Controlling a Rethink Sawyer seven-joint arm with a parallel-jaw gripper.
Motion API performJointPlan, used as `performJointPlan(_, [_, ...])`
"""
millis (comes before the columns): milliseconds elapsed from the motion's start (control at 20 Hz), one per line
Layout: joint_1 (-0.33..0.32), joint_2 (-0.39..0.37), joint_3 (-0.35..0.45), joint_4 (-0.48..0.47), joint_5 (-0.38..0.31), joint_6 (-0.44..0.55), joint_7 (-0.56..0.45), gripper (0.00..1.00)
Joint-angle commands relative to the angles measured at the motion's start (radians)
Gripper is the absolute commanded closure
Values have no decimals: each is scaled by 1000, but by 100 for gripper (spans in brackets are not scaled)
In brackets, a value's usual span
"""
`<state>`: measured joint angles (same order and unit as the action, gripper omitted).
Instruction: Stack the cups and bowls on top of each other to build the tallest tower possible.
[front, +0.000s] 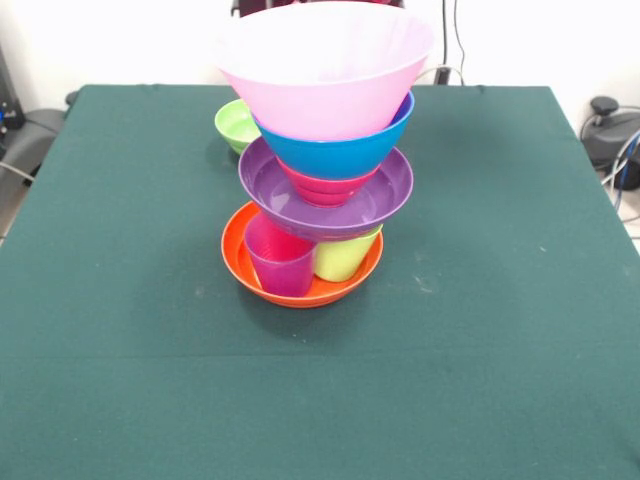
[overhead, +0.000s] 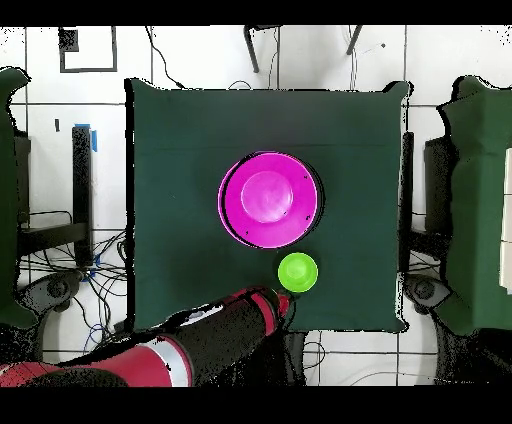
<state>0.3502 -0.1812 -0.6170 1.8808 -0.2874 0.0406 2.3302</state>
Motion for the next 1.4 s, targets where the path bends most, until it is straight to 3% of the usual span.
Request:
performJointPlan(50, [-64,42,171,-102,-29,-88,35,0])
performJointPlan(600, [-114,84,186,-103,-54,-149,26,0])
performJointPlan(1100, [-193,111,251,-116,-93,-194,19,0])
performJointPlan(1400, [-201,149,238,-130,-103,-231,28,0])
